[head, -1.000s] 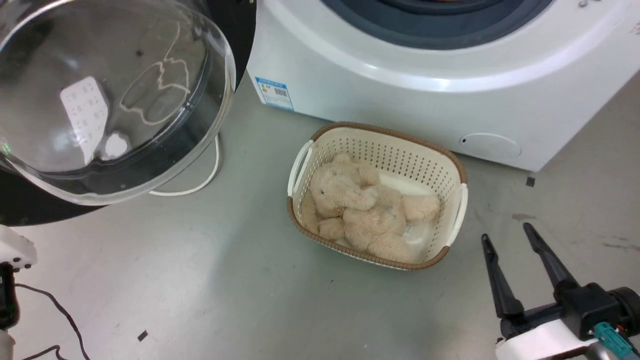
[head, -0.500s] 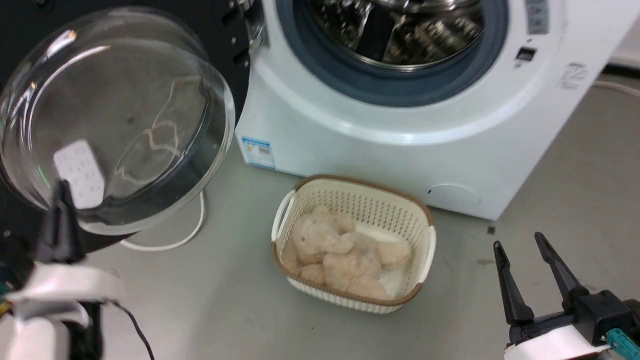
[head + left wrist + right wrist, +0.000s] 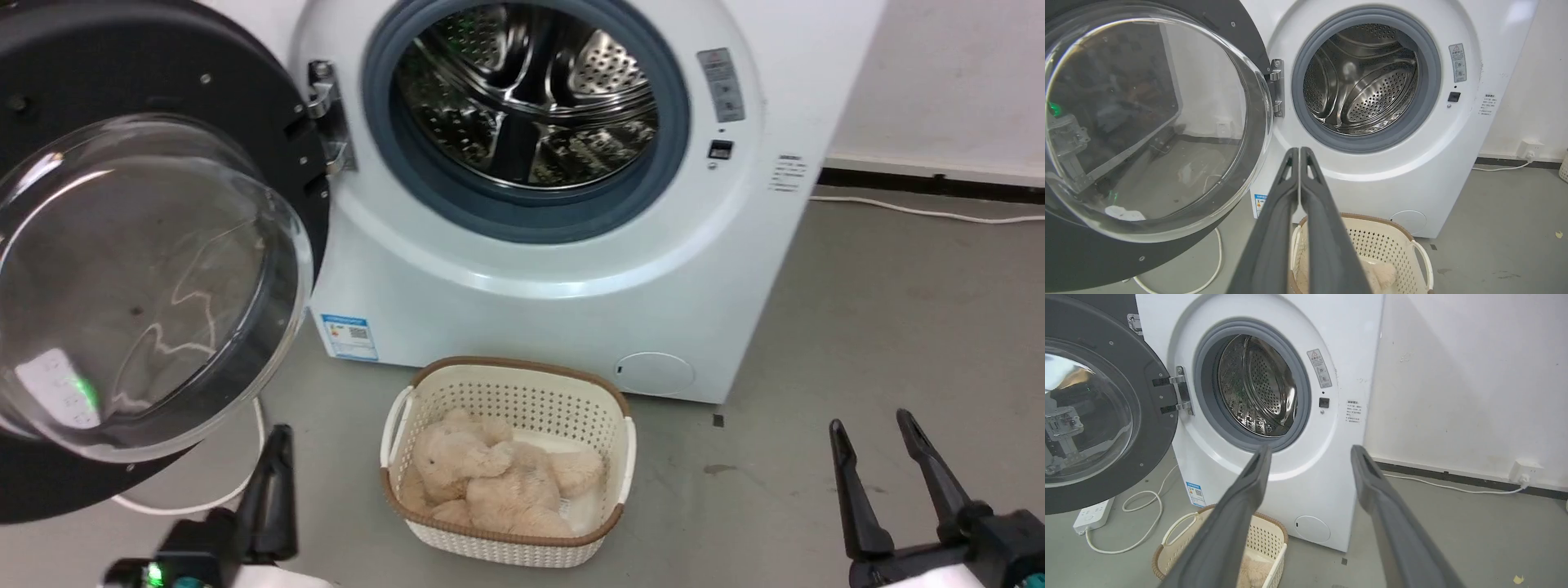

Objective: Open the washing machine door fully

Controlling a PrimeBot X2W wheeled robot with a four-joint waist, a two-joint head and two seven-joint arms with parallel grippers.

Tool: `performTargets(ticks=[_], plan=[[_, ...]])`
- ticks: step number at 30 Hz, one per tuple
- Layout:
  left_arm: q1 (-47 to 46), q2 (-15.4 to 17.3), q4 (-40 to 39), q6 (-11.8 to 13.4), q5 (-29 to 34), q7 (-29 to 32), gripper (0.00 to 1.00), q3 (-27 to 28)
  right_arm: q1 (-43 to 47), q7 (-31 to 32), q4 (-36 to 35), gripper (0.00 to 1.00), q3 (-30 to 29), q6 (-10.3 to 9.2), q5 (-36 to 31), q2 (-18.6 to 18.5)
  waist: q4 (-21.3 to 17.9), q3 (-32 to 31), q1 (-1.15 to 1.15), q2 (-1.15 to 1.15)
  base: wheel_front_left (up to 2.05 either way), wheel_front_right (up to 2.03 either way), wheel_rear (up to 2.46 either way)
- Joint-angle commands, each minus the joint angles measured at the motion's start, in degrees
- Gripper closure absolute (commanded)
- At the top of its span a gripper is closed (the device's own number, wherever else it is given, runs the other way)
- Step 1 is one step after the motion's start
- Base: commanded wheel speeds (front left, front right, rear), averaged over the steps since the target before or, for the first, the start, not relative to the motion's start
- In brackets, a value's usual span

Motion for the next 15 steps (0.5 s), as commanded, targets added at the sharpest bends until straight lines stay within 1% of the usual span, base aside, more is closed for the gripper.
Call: performTargets(ticks=[1,4,8,15], plan=[[1.0,-0.4,0.1,0.7,0.9,-0.2,0.00,-0.5,1.1,-0.1,-0.5,0.00,-0.1,-0.05,0.7,0.2,-0.8,-0.4,0.01,0.00,0.00,0.00,0.00],[2.1,-1.6,-0.1,1.7,2.5,-0.2,0.00,-2.4,2.1,-0.2,-0.9,0.00,-0.3,-0.05,1.3,0.2,-1.2,-0.5,0.01,0.00,0.00,0.00,0.00],[3.1,-2.8,0.0,2.1,3.5,-0.3,0.00,-4.2,3.2,-0.2,-0.7,0.00,0.2,-0.05,1.5,0.2,-1.4,-0.6,0.01,0.00,0.00,0.00,0.00],[3.4,-3.7,1.5,1.9,3.9,-0.3,0.00,-6.4,3.7,0.4,0.6,0.00,0.4,-0.05,1.6,0.2,-1.1,-0.6,0.01,0.00,0.00,0.00,0.00]])
